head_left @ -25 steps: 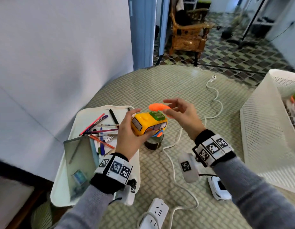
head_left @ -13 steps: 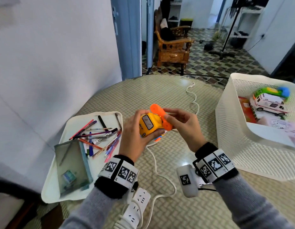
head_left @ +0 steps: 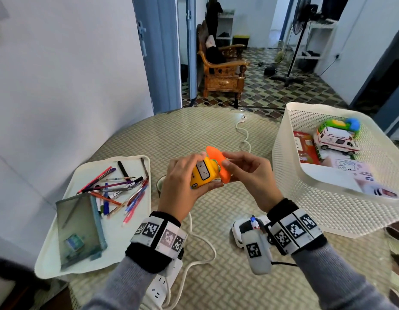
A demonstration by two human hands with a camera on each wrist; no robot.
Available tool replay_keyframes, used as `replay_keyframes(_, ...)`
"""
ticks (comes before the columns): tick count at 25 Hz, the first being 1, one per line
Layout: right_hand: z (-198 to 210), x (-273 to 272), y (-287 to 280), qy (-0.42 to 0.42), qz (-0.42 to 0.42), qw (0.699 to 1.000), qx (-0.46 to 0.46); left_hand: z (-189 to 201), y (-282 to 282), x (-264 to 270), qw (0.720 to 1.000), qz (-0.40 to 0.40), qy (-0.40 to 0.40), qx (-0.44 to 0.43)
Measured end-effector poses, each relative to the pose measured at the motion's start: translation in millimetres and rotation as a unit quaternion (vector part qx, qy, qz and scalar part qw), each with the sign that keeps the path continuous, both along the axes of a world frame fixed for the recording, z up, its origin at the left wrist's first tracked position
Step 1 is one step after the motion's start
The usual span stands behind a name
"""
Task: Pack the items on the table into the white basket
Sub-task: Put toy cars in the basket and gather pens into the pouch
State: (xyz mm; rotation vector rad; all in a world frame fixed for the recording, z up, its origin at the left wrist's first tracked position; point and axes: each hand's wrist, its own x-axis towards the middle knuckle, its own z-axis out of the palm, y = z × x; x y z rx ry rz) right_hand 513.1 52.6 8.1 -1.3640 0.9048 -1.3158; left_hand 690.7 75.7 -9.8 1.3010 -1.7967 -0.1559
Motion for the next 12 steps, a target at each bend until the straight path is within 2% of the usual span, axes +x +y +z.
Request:
replay_keyframes(3,0,-11,5,-0.013,0.007,1.0,0.0,1,2,-9,0.999,0.002,-0.027,-0.023)
replay_keyframes(7,-2,-24,11,-0.007,0.032,0.999,0.001,5,4,-13,0.998,-0.034,-0.037,-0.045)
replay_keyframes(10,0,-29,12,0.022,0.034,0.999,-0.022,7,7,-15,0.998,-0.048,-0.011,-0.039)
replay_keyframes(12,2,-31,12,0.057,0.036,0.997,-0.042,5,10,-18,0.998,-0.057,0.037,-0.015)
